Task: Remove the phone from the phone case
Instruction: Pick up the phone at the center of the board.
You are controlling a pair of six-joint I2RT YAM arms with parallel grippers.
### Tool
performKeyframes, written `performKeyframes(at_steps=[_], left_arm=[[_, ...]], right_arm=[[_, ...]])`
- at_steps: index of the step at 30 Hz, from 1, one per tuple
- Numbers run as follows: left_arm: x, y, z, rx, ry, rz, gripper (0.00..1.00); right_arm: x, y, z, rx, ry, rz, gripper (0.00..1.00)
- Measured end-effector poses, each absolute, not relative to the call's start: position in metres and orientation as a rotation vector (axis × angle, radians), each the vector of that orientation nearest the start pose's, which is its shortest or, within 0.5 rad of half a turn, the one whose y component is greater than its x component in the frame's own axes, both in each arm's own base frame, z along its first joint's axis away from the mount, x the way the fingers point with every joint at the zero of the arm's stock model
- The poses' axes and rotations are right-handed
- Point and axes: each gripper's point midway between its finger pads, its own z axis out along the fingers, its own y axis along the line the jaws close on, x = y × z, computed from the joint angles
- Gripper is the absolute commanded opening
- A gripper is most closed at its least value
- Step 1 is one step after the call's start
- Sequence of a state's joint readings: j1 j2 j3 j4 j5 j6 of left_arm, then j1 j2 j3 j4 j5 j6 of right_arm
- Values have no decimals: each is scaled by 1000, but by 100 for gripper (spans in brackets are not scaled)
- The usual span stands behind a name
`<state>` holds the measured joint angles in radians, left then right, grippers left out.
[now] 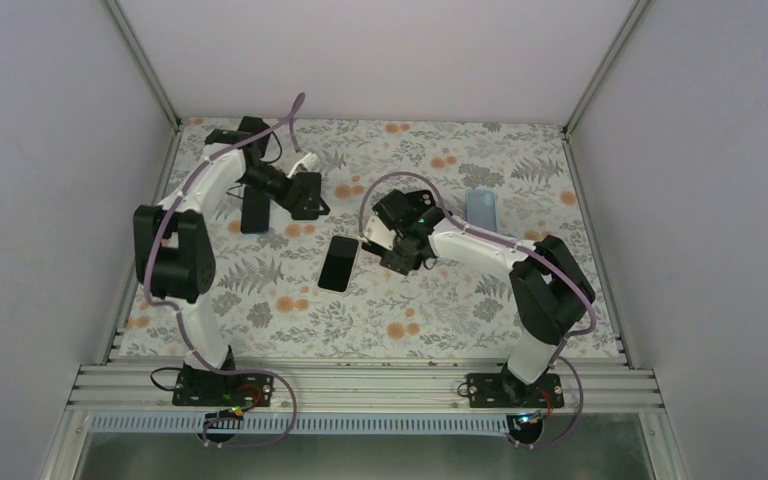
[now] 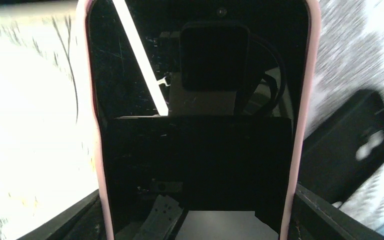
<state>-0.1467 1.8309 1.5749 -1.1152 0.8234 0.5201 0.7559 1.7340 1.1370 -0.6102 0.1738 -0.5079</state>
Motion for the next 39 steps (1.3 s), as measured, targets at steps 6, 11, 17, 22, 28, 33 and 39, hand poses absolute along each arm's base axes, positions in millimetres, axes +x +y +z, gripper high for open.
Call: performKeyframes(at_steps=[6,11,17,22,28,33,39], left_arm=[[361,-188,141,885,2552,-1266,100],[363,-195,139,881,2569,-1325,100],[357,-209,154,901,2517,-1428,89],[351,-215,156,898,2495,-1490,67],[340,-219,153,885,2503,-1561,29],[342,-218,154,905,2481,-1548,4],[344,-219,159,948,2468,-1511,2]], right_arm=[[320,289,113,-1534,2090,-134,62],[323,318,138,-1532,2018,-101,62],[331,345,142,-1545,1983,-76,62],[336,355,140,-1552,1961,-89,62],[345,358,146,-1515,1933,-120,64],[347,360,150,-1514,1926,-112,88],[337,362,152,-1559,1939,-41,100]])
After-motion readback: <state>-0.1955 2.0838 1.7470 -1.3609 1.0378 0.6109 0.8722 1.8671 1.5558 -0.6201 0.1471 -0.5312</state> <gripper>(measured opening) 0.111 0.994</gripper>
